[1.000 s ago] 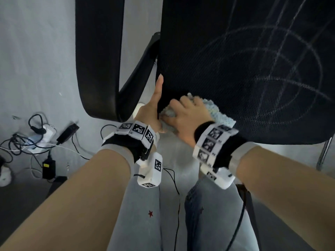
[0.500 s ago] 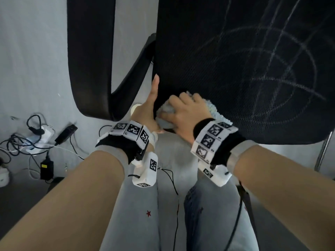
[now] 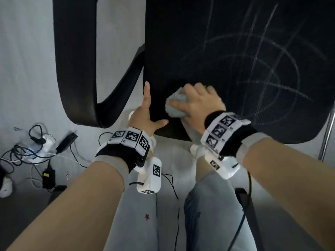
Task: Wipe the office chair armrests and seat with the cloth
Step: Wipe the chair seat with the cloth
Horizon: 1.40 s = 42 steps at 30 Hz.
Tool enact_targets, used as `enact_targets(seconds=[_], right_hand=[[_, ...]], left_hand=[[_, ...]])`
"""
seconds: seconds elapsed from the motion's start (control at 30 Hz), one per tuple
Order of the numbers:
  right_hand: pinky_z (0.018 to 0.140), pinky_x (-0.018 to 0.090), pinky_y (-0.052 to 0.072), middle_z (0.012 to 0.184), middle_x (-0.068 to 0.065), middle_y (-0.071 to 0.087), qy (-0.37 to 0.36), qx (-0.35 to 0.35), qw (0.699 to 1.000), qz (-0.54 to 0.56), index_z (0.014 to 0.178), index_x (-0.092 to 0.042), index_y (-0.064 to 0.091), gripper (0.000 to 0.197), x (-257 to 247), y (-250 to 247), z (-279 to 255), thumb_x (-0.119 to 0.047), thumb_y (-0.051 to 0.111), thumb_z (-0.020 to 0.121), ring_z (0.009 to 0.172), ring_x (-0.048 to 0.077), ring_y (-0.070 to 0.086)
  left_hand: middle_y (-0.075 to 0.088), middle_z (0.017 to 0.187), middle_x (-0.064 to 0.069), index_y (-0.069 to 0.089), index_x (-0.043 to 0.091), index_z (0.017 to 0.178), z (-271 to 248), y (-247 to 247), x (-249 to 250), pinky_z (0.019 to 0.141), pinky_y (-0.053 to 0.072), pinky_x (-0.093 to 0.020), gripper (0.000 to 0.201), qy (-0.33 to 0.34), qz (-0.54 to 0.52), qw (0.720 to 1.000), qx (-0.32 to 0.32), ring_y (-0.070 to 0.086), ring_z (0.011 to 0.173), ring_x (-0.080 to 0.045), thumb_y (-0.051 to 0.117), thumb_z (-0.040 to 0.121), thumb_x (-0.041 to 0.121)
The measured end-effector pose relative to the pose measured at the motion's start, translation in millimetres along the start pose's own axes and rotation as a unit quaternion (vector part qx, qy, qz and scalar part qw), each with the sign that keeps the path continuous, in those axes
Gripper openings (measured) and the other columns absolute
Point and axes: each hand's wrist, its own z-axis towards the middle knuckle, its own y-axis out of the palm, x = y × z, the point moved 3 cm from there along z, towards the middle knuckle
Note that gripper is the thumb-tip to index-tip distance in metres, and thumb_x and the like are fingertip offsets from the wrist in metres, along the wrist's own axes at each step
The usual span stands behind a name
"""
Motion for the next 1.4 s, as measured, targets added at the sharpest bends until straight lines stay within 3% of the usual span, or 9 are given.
enact_targets(seconds=[0.07, 0.2, 0.33, 0.57, 0.77, 0.97, 1.07, 1.23, 1.4], right_hand=[[0.099, 0.05, 0.027, 0.139, 0.014, 0.03, 0.12, 0.041, 0.992, 0.025, 0.137, -0.033, 0.035, 0.049, 44.1, -16.9, 15.4, -0.029, 0.048, 0.09, 0.124, 0.038, 0.029], [0.102, 0.051, 0.026, 0.147, 0.013, 0.025, 0.408, 0.165, 0.887, 0.137, 0.137, -0.028, 0.033, 0.051, 98.1, -36.5, 22.3, -0.034, 0.049, 0.089, 0.129, 0.039, 0.027], [0.109, 0.059, 0.009, 0.157, -0.004, 0.006, 0.252, 0.094, 0.951, 0.15, 0.144, -0.038, 0.017, 0.054, 40.1, -6.1, 11.8, -0.04, 0.038, 0.094, 0.142, 0.032, 0.003], [0.107, 0.051, 0.016, 0.151, -0.007, 0.03, -0.019, 0.088, 0.996, -0.008, 0.139, -0.037, 0.032, 0.055, 46.7, 29.8, -14.1, -0.03, 0.043, 0.086, 0.138, 0.026, 0.027], [0.115, 0.048, 0.009, 0.156, -0.006, 0.014, 0.276, 0.239, 0.926, 0.093, 0.143, -0.033, 0.024, 0.054, 120.2, -27.6, 56.8, -0.022, 0.044, 0.094, 0.144, 0.026, 0.008], [0.105, 0.044, 0.019, 0.142, -0.006, 0.045, 0.034, 0.182, 0.982, 0.049, 0.128, -0.027, 0.053, 0.047, 35.9, 20.1, 19.8, -0.024, 0.055, 0.081, 0.134, 0.024, 0.035], [0.097, 0.044, 0.021, 0.141, -0.006, 0.047, -0.085, 0.148, 0.985, -0.011, 0.12, -0.032, 0.06, 0.046, 60.8, 8.6, 16.5, -0.026, 0.047, 0.075, 0.127, 0.023, 0.027], [0.101, 0.046, 0.02, 0.144, 0.013, 0.032, 0.267, 0.246, 0.923, 0.127, 0.136, -0.036, 0.037, 0.044, 130.5, -62.3, 74.4, -0.027, 0.041, 0.094, 0.127, 0.033, 0.026], [0.094, 0.053, 0.027, 0.131, 0.02, 0.038, 0.176, 0.186, 0.964, 0.071, 0.132, -0.031, 0.044, 0.059, 72.7, -18.0, 55.3, -0.025, 0.056, 0.076, 0.114, 0.04, 0.038]], left_hand=[[0.033, 0.139, -0.014, -0.02, 0.036, 0.141, -0.2, 0.2, 6.3, 0.103, 0.035, -0.034, 0.112, -0.017, 0.028, 0.999, 0.025, 0.045, 0.122, -0.027, 0.07, 0.077, 0.021], [0.0, 0.151, -0.013, -0.003, 0.016, 0.147, -0.9, 2.5, 31.0, 0.117, 0.017, -0.038, 0.109, 0.018, 0.126, 0.986, 0.108, 0.009, 0.14, -0.029, 0.075, 0.072, 0.025], [-0.025, 0.152, -0.016, -0.007, 0.013, 0.147, 15.2, 6.7, 62.8, 0.117, -0.005, -0.038, 0.117, 0.08, 0.19, 0.972, 0.108, -0.022, 0.141, -0.03, 0.077, 0.068, 0.034], [-0.028, 0.15, -0.019, -0.029, 0.01, 0.14, 39.7, 19.2, 71.2, 0.112, -0.008, -0.053, 0.155, 0.022, 0.326, 0.938, 0.115, -0.022, 0.14, -0.035, 0.083, 0.043, 0.056], [-0.059, 0.129, 0.007, -0.049, 0.03, 0.124, 70.5, 20.4, 63.0, 0.106, -0.027, -0.041, 0.146, 0.066, 0.251, 0.938, 0.23, -0.048, 0.125, -0.008, 0.024, 0.021, 0.104], [-0.01, 0.152, -0.028, -0.029, 0.014, 0.139, 59.9, 22.8, 59.6, 0.11, -0.017, -0.047, 0.169, 0.016, 0.319, 0.931, 0.178, -0.028, 0.138, -0.035, 0.08, 0.021, 0.066], [-0.043, 0.143, -0.011, -0.034, 0.019, 0.136, 64.4, 23.6, 57.1, 0.101, -0.032, -0.044, 0.18, 0.03, 0.281, 0.946, 0.16, -0.047, 0.127, -0.02, 0.08, 0.004, 0.066], [-0.05, 0.139, 0.003, -0.037, 0.025, 0.135, 66.7, 23.1, 63.5, 0.111, -0.018, -0.042, 0.141, 0.089, 0.248, 0.942, 0.21, -0.039, 0.132, -0.012, 0.006, 0.026, 0.103], [-0.056, 0.132, -0.004, -0.053, 0.027, 0.12, 62.9, 21.9, 65.5, 0.108, -0.019, -0.047, 0.146, 0.032, 0.286, 0.945, 0.154, -0.05, 0.124, -0.015, 0.023, 0.021, 0.103]])
